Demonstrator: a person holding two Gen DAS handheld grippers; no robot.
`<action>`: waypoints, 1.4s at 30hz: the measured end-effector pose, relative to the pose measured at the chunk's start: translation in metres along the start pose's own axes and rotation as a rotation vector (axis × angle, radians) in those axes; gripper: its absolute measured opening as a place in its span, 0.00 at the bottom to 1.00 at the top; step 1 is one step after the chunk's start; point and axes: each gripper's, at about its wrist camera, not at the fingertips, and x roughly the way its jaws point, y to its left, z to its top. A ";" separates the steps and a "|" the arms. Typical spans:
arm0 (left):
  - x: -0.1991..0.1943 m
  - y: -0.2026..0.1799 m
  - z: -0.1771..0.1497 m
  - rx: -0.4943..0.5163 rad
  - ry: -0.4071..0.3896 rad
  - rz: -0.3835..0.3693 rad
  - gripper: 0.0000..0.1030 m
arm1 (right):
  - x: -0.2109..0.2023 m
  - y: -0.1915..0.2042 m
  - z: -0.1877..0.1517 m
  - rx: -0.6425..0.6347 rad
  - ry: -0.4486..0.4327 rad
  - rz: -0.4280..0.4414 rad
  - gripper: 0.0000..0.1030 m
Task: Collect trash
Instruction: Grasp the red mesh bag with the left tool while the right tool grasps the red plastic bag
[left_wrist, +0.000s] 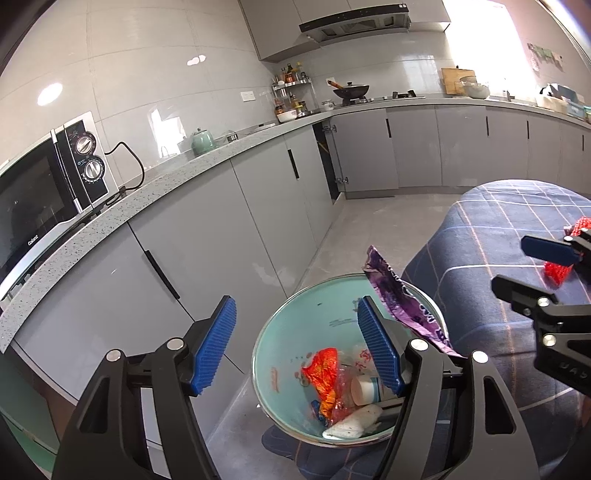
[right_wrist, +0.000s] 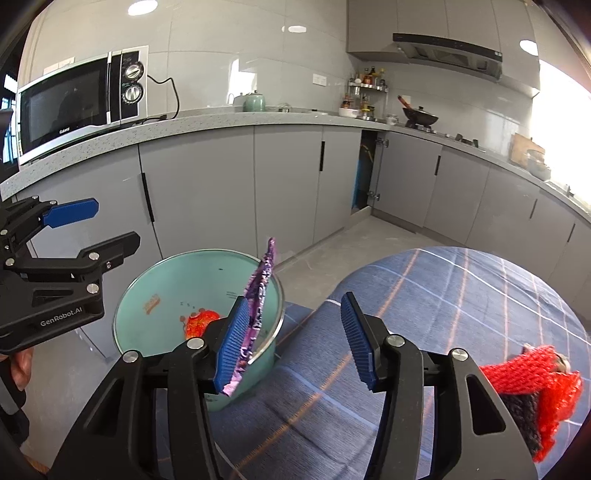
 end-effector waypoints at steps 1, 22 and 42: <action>0.000 0.000 0.000 -0.004 -0.003 -0.005 0.69 | -0.005 -0.004 -0.002 0.005 -0.002 -0.013 0.53; -0.027 -0.156 0.035 0.182 -0.076 -0.355 0.77 | -0.113 -0.172 -0.074 0.285 0.036 -0.376 0.60; 0.023 -0.293 0.036 0.432 0.061 -0.599 0.50 | -0.101 -0.242 -0.108 0.480 0.152 -0.384 0.64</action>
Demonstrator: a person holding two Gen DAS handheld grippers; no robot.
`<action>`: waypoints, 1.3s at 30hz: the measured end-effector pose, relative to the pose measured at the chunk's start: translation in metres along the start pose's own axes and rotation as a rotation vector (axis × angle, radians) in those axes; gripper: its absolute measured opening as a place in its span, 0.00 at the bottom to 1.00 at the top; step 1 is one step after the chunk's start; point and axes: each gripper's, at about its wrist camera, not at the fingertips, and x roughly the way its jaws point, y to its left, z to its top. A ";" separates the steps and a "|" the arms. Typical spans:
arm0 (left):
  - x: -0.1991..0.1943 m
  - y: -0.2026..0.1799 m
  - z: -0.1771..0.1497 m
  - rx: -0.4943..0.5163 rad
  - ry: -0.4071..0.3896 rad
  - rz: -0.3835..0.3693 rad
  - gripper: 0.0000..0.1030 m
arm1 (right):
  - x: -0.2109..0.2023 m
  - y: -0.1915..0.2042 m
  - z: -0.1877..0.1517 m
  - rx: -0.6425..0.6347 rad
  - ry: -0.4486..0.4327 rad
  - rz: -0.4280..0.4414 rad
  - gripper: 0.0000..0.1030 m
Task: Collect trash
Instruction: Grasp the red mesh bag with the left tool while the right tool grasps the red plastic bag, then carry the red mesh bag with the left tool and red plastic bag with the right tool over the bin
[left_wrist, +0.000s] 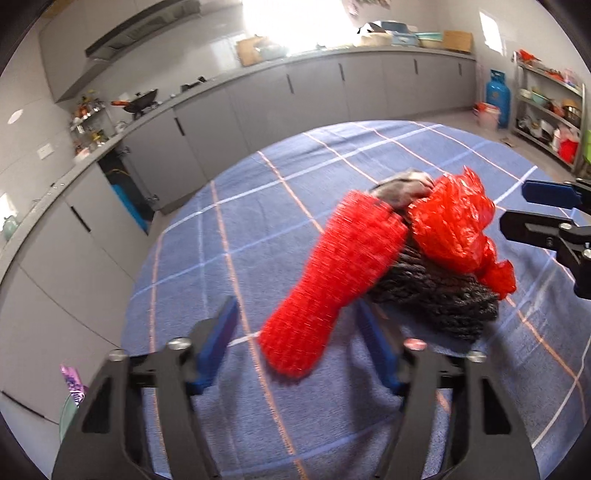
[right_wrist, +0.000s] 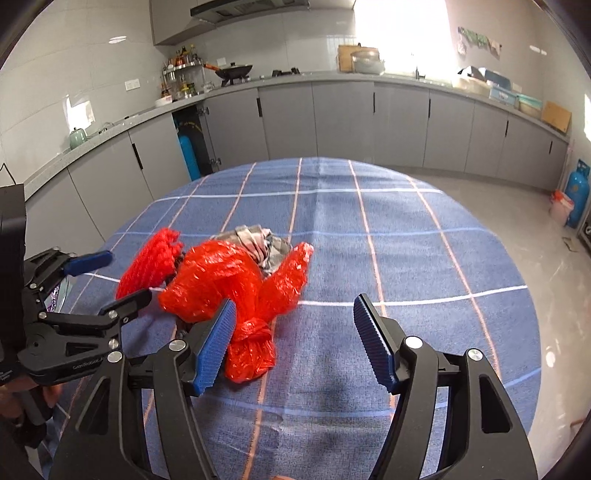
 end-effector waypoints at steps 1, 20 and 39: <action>0.001 0.000 -0.001 0.001 0.006 -0.014 0.45 | 0.001 0.000 -0.001 -0.001 0.005 0.002 0.64; -0.039 0.024 -0.028 -0.063 -0.043 0.054 0.19 | 0.032 0.020 -0.005 -0.028 0.154 0.099 0.16; -0.074 0.121 -0.141 -0.253 0.096 0.312 0.19 | -0.037 0.039 0.000 -0.072 -0.079 0.087 0.11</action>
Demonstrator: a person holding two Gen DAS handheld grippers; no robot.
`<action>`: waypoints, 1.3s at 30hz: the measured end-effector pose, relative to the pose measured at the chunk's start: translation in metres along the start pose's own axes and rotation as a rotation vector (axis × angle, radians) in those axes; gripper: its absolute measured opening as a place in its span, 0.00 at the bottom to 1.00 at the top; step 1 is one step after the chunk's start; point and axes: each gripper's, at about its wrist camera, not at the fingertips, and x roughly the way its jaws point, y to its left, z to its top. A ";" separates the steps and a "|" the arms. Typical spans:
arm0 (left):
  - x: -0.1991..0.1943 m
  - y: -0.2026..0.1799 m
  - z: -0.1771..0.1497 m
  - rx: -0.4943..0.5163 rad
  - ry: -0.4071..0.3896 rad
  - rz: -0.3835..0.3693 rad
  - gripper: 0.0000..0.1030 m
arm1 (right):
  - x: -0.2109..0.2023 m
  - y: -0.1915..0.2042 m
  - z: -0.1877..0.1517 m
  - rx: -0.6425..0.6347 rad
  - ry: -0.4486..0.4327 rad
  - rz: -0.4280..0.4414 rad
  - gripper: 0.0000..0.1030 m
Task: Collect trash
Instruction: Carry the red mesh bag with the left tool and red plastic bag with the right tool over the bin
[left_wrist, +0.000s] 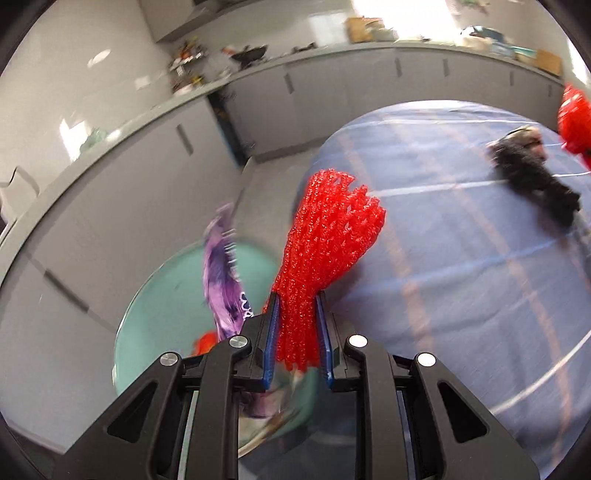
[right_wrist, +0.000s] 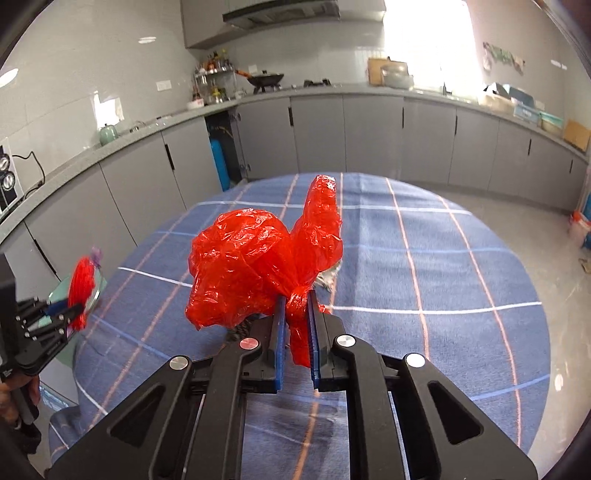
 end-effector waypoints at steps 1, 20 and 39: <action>-0.002 0.007 -0.004 -0.008 0.003 0.012 0.19 | -0.003 0.002 0.001 -0.005 -0.007 0.004 0.11; -0.068 0.061 -0.013 -0.171 -0.082 0.060 0.19 | -0.001 0.099 0.012 -0.109 -0.066 0.173 0.11; -0.081 0.105 -0.023 -0.294 -0.103 0.112 0.19 | 0.026 0.165 0.019 -0.221 -0.051 0.260 0.11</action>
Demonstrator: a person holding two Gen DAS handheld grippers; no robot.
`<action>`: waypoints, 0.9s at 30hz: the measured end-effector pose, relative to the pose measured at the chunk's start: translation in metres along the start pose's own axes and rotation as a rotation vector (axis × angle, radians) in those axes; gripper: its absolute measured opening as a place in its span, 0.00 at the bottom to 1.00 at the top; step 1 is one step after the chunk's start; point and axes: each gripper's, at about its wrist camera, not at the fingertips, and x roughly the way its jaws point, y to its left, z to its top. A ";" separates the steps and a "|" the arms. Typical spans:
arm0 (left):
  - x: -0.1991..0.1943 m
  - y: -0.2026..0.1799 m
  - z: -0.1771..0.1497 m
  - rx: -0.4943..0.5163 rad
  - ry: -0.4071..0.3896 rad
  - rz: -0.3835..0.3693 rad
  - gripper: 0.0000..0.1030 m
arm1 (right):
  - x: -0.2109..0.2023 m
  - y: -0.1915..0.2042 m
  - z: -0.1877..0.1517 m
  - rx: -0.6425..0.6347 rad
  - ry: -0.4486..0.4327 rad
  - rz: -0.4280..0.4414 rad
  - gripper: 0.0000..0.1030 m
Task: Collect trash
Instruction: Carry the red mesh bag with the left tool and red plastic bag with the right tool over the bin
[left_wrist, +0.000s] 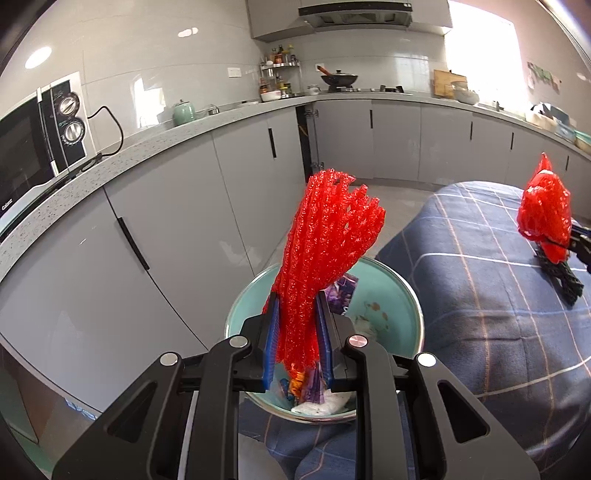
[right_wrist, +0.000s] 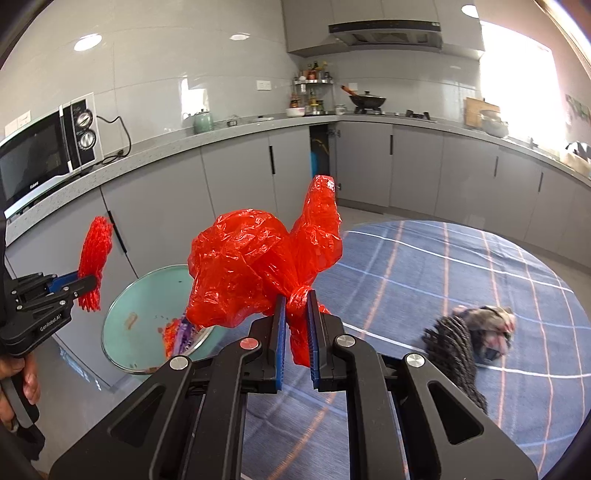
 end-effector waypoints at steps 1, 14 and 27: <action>-0.001 0.003 0.001 -0.008 -0.003 0.005 0.19 | 0.003 0.003 0.001 -0.007 0.000 0.006 0.11; 0.000 0.026 0.005 -0.057 -0.016 0.052 0.19 | 0.023 0.036 0.012 -0.061 0.005 0.054 0.11; 0.000 0.038 0.007 -0.090 -0.018 0.064 0.19 | 0.036 0.060 0.017 -0.105 0.015 0.096 0.11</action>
